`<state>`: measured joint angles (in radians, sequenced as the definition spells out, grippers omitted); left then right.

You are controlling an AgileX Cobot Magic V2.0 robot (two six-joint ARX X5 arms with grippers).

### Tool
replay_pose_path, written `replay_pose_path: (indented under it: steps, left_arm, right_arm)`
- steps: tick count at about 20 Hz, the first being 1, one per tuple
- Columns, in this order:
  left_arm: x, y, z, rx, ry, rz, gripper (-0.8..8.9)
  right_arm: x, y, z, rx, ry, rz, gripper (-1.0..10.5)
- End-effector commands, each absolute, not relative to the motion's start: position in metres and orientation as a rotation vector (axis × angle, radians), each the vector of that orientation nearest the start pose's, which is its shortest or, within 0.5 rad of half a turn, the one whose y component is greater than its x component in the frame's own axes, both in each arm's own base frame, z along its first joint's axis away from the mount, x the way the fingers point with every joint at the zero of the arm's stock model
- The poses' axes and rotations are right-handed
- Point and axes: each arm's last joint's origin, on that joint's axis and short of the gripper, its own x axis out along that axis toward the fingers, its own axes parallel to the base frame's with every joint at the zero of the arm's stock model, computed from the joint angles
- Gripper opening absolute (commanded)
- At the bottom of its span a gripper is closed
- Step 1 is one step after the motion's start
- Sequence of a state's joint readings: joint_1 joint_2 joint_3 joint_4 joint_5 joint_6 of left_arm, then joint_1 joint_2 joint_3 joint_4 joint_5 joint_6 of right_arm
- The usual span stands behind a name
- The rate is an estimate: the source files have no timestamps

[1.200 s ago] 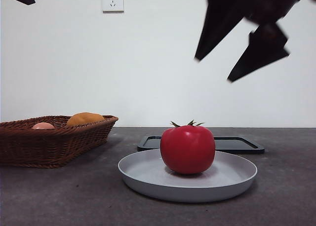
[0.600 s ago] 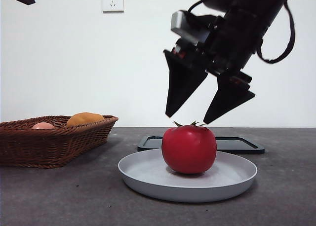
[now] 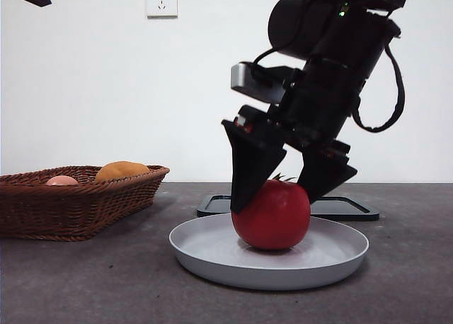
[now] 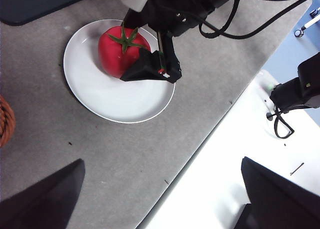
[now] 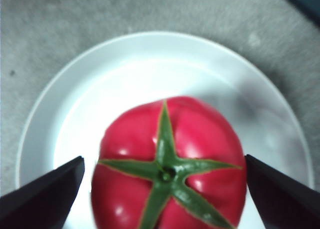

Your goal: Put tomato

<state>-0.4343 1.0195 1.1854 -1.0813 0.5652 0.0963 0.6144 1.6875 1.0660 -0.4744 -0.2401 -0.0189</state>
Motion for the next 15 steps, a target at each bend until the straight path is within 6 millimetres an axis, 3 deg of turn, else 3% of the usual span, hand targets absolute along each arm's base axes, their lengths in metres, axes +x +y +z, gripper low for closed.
replay_pose_path:
  steps: [1, 5, 9, 15]
  left_arm:
    - [0.148, -0.087, 0.361, 0.037, 0.874, -0.99, 4.98]
    - [0.148, -0.087, 0.361, 0.038, 0.874, -0.99, 4.98]
    - [0.148, -0.087, 0.361, 0.038, 0.874, -0.99, 4.98]
    - [0.148, -0.087, 0.361, 0.037, 0.874, -0.99, 4.98]
  right_arm:
    - [0.267, 0.202, 0.18, -0.225, 1.12, 0.778, 4.7]
    - [0.267, 0.202, 0.18, -0.228, 1.118, 0.775, 2.9]
    - [0.267, 0.202, 0.188, -0.224, 1.114, 0.781, 2.7]
    - [0.285, 0.208, 0.237, -0.234, 1.004, 0.786, 2.7]
